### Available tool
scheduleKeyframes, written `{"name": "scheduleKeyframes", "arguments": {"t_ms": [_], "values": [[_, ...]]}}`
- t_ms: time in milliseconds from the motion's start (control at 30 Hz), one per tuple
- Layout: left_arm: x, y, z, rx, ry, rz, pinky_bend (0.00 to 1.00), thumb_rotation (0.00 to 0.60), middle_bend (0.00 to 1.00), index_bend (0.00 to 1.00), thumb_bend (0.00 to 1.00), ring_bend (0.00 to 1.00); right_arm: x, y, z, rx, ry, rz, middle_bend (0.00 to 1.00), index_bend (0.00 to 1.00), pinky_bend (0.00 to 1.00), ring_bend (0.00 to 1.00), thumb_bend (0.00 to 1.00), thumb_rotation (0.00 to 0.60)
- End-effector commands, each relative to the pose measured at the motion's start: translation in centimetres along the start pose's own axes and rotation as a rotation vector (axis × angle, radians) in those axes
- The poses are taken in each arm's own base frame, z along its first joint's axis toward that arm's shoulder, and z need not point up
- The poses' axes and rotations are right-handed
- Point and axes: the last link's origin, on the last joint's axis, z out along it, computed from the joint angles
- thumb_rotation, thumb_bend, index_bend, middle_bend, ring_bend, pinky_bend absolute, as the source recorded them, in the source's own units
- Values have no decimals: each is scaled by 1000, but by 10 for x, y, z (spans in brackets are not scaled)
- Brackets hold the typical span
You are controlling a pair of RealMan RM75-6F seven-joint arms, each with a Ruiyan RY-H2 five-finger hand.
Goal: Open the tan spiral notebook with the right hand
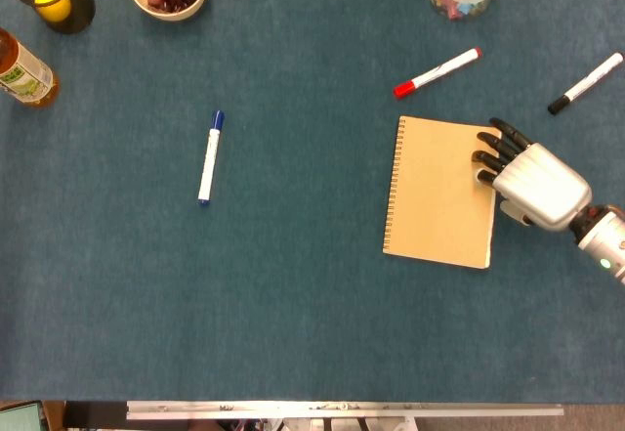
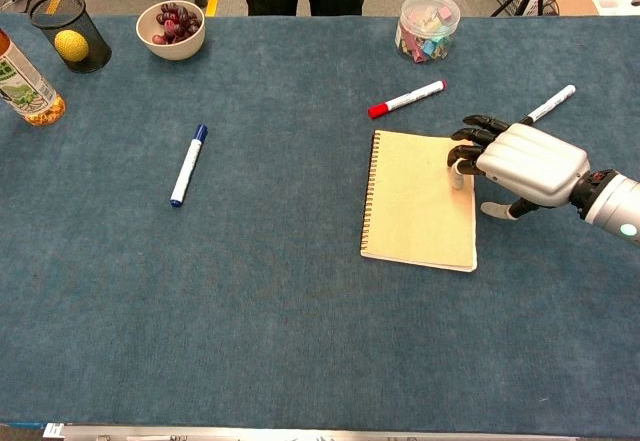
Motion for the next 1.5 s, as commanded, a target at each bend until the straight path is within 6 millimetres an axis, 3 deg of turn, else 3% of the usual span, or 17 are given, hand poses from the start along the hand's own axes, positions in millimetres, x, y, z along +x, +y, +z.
{"name": "scheduleKeyframes", "arguments": {"t_ms": [33,900,1500], "values": [[0,0,0,0,0,1,57,600,82,139,484,31,-2,-1,1,1,14,-7,302,428,65,121,239,600],[0,-4,-1,12,-3,-2,57,600,82,138,484,31,-10,-5,13,20,42,2,314,476,65,127,246,600],[0,-4,-1,12,-3,-3,57,600,82,138,484,31,-1,-6,20,46,104,36,359,544,65,169,332,600]]}}
